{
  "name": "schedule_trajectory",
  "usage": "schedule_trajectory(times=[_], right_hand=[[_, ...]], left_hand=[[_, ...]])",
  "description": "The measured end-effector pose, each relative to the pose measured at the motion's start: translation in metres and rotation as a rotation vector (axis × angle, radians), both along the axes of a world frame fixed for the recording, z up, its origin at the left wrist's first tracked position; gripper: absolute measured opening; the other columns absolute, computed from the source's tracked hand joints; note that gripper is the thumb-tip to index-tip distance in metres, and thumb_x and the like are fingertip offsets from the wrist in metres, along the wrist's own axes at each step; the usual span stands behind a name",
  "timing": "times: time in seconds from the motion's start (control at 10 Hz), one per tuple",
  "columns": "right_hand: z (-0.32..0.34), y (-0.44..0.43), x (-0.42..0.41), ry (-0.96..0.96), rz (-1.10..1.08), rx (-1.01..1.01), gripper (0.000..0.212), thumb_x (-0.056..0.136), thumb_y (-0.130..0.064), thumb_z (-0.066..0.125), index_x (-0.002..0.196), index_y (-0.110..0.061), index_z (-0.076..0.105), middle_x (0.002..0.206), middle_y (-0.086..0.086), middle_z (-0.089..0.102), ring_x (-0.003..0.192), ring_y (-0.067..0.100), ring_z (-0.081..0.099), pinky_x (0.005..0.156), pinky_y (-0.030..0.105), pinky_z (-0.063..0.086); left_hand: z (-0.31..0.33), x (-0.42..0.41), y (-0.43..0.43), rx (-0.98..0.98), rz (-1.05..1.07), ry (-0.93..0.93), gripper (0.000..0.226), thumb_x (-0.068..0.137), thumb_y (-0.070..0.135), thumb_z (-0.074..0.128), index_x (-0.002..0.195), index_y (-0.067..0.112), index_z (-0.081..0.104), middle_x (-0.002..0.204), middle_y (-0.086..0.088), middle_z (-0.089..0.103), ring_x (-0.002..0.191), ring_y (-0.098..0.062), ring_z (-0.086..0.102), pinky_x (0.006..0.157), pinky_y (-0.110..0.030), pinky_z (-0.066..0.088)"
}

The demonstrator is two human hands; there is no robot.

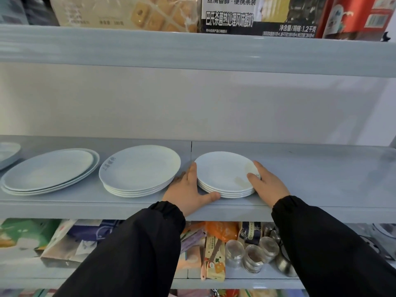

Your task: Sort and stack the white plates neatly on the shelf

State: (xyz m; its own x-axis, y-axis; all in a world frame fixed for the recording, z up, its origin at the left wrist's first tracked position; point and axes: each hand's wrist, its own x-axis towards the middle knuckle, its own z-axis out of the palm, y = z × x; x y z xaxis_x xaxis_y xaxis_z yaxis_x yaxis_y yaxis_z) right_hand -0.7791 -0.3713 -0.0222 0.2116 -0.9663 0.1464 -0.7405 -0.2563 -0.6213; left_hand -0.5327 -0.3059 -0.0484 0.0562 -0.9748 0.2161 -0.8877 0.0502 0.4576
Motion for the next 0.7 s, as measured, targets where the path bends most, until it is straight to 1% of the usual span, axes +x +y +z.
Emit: schedule_trajectory(times=[0.2,0.3,0.4,0.5,0.6,0.7], right_hand=[[-0.001,-0.01,-0.001,0.025,0.039,0.01,0.058,0.097,-0.044,0.036,0.151,-0.03,0.018,0.148,0.003,0.044,0.124,0.024,0.048,0.098,0.037,0.04],[-0.002,-0.013,-0.001,0.018,0.048,0.019,0.06,0.097,-0.045,0.035,0.152,-0.032,0.015,0.147,0.002,0.044,0.123,0.024,0.049,0.096,0.037,0.04],[-0.002,-0.012,-0.003,-0.013,0.048,0.023,0.061,0.098,-0.044,0.037,0.153,-0.03,0.014,0.148,0.003,0.043,0.126,0.025,0.048,0.096,0.036,0.038],[-0.002,-0.012,-0.007,-0.092,0.079,0.041,0.058,0.098,-0.047,0.038,0.151,-0.028,0.021,0.141,-0.003,0.046,0.128,0.024,0.046,0.096,0.035,0.036],[-0.004,-0.014,-0.016,-0.302,0.03,0.008,0.054,0.094,-0.053,0.041,0.14,-0.025,0.042,0.137,-0.009,0.048,0.128,0.018,0.045,0.101,0.034,0.034],[-0.004,-0.006,-0.046,-0.782,-0.092,-0.135,0.029,0.094,-0.043,0.054,0.118,-0.031,0.064,0.125,-0.01,0.062,0.118,0.013,0.056,0.106,0.036,0.042]], left_hand=[[-0.001,0.0,-0.005,-0.006,0.038,-0.015,0.12,0.059,0.097,0.039,0.152,0.035,-0.006,0.155,0.003,0.033,0.137,-0.022,0.039,0.109,-0.038,0.037],[0.0,-0.002,-0.003,-0.017,0.048,-0.011,0.12,0.06,0.097,0.039,0.152,0.035,-0.006,0.155,0.005,0.034,0.138,-0.02,0.038,0.11,-0.039,0.036],[0.002,-0.004,-0.002,-0.029,0.061,-0.03,0.118,0.061,0.097,0.037,0.152,0.036,-0.007,0.155,0.006,0.033,0.137,-0.02,0.04,0.109,-0.04,0.037],[0.004,-0.012,0.003,-0.014,0.079,-0.078,0.116,0.067,0.094,0.037,0.153,0.031,-0.008,0.157,0.003,0.03,0.138,-0.021,0.037,0.111,-0.039,0.035],[0.012,-0.015,0.016,-0.018,0.094,-0.128,0.104,0.081,0.08,0.038,0.155,0.024,-0.009,0.163,0.002,0.013,0.145,-0.019,0.025,0.116,-0.035,0.025],[0.017,-0.023,0.037,-0.158,0.041,-0.161,0.087,0.093,0.065,0.037,0.156,0.022,-0.006,0.164,0.003,0.0,0.147,-0.017,0.019,0.117,-0.031,0.023]])
